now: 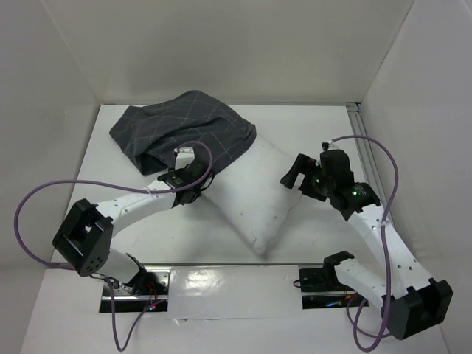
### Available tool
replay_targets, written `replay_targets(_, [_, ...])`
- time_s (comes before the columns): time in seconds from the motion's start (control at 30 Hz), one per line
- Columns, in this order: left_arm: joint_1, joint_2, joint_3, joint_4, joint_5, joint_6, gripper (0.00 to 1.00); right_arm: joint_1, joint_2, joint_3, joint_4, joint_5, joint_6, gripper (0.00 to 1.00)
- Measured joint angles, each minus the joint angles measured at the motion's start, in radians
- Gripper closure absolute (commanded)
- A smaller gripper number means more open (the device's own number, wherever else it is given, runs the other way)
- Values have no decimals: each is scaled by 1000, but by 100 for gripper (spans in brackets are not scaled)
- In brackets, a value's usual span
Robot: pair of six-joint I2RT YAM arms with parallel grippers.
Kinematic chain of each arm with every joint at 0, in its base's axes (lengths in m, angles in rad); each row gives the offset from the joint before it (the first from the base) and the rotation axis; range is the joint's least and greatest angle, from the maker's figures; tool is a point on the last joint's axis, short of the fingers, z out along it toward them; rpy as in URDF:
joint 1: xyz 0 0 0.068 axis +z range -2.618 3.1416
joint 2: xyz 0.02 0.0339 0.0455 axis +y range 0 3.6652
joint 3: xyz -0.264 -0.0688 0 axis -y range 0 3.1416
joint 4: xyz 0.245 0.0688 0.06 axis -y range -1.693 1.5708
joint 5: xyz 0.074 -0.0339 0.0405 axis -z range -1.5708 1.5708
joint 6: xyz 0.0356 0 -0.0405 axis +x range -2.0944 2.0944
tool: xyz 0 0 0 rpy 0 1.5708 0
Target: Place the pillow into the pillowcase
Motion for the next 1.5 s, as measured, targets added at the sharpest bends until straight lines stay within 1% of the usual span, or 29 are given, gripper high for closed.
replay_targets(0.1, [12,9,19,-9,-19,-12,80,0,-11,-19,-17,-66,-4,1])
replay_targets(0.13, [13,9,24,-12,-23,-18,100,0,-21,-40,-18,-100,-6,1])
replay_targets(0.3, [7,15,68,-48,-26,-26,100,21,-101,-179,-68,-232,-13,1])
replay_targets(0.4, [-31,17,101,-72,-32,-27,100,46,-130,-193,-100,-274,-18,1])
replay_targets(0.5, [-89,17,129,-91,-35,-27,100,73,-157,-201,-87,-309,-18,1])
replay_targets(0.67, [-144,19,183,-141,-39,-28,100,151,-165,-278,5,-306,27,1])
replay_targets(0.8, [-164,27,229,-182,-41,-29,100,221,-68,-325,119,-267,77,1])
replay_targets(0.87, [-179,38,257,-218,-42,-29,100,265,35,-315,163,-240,91,8])
replay_targets(0.9, [-191,43,271,-233,-40,-29,100,286,78,-305,172,-222,98,24])
replay_targets(0.93, [-202,48,285,-246,-37,-29,100,307,113,-292,175,-197,98,36])
replay_targets(0.97, [-218,57,304,-266,-37,-30,100,324,138,-273,175,-174,103,52])
replay_targets(1.0, [-237,67,324,-283,-36,-32,100,333,151,-253,178,-148,104,71])
replay_targets(1.03, [-256,79,345,-297,-33,-34,100,338,154,-238,181,-127,97,92])
replay_targets(1.07, [-278,95,370,-315,-30,-40,100,341,154,-223,186,-107,98,99])
replay_targets(1.17, [-349,157,485,-356,26,-58,100,341,155,-197,212,-68,113,100])
replay_targets(1.37, [-481,248,730,-352,126,-52,100,346,119,-192,263,-44,142,100])
replay_targets(1.5, [-509,248,826,-348,147,-45,100,346,77,-187,264,-8,154,100])
